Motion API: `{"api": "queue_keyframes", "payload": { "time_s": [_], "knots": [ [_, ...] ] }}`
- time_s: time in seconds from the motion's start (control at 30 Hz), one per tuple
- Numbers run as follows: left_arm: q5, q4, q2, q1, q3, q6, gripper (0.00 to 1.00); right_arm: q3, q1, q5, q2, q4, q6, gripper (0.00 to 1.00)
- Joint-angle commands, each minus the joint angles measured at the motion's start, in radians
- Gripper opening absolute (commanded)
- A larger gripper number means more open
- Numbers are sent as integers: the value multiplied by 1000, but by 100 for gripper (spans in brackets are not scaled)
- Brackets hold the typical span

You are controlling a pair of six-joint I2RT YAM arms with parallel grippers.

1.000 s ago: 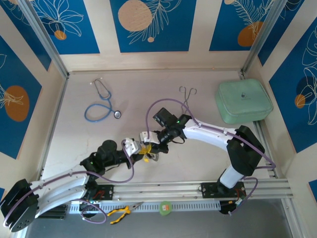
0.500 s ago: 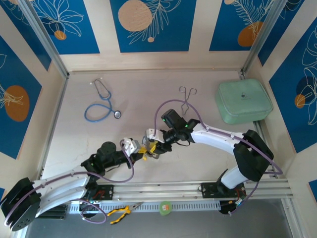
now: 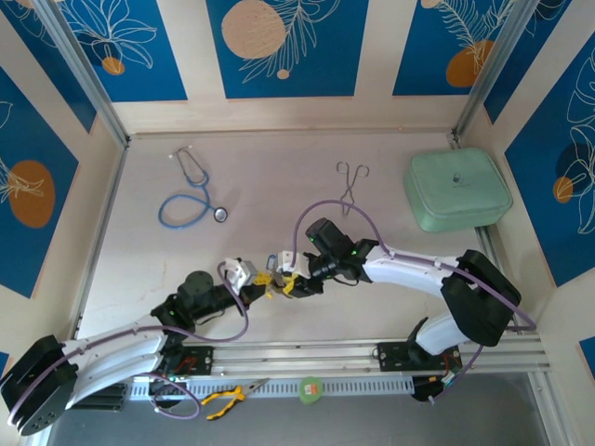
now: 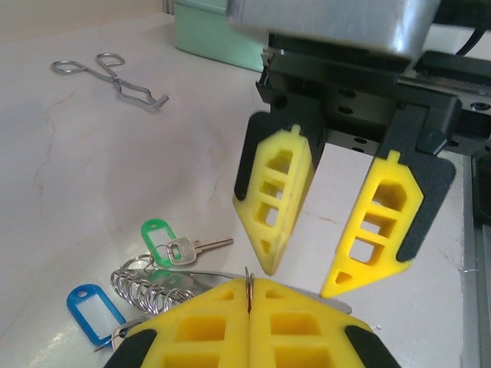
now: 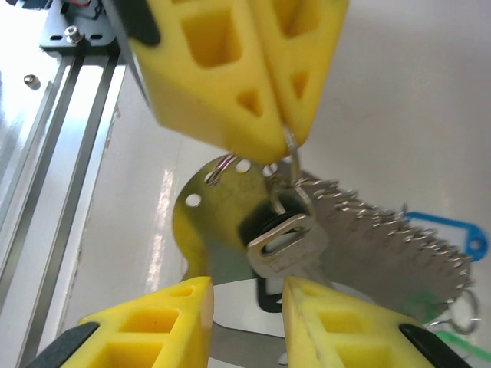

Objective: Put the keys on the keyring

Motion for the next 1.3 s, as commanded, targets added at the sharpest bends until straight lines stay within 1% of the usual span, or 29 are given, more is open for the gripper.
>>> {"api": "queue_keyframes", "payload": {
  "time_s": [0.0, 0.17, 0.37, 0.43, 0.57, 0.63, 0.7, 0.77, 0.87, 1.03, 1.17, 1.27],
  "knots": [
    [1, 39, -18, -4, -15, -9, 0, -13, 7, 13, -29, 30, 3, 30],
    [6, 58, -9, -4, -20, -16, 0, 8, 17, 5, 5, 47, 11, 35],
    [-3, 104, 10, -5, -33, -39, 0, 44, 40, -15, 72, 61, 30, 34],
    [-12, 128, 8, -4, -40, -52, 0, 49, 47, -8, 82, 58, 38, 31],
    [-46, 191, 14, -5, -58, -96, 0, 62, 66, 34, 104, 34, 21, 20],
    [-52, 231, 24, -4, -64, -114, 0, 68, 77, 28, 121, 40, 21, 17],
    [-48, 252, 38, -4, -65, -121, 0, 73, 83, 9, 138, 71, 37, 17],
    [-44, 259, 48, -4, -64, -119, 0, 81, 86, -5, 153, 93, 51, 18],
    [-25, 260, 52, -4, -60, -116, 0, 71, 78, -22, 149, 127, 74, 22],
    [7, 216, 35, -5, -57, -96, 0, 16, 8, -53, 74, 132, 93, 24],
    [21, 192, 18, -5, -59, -74, 0, -20, -50, -140, 13, 112, 88, 26],
    [36, 190, 11, -4, -58, -66, 0, -21, -57, -174, 3, 112, 95, 29]
  ]
}}
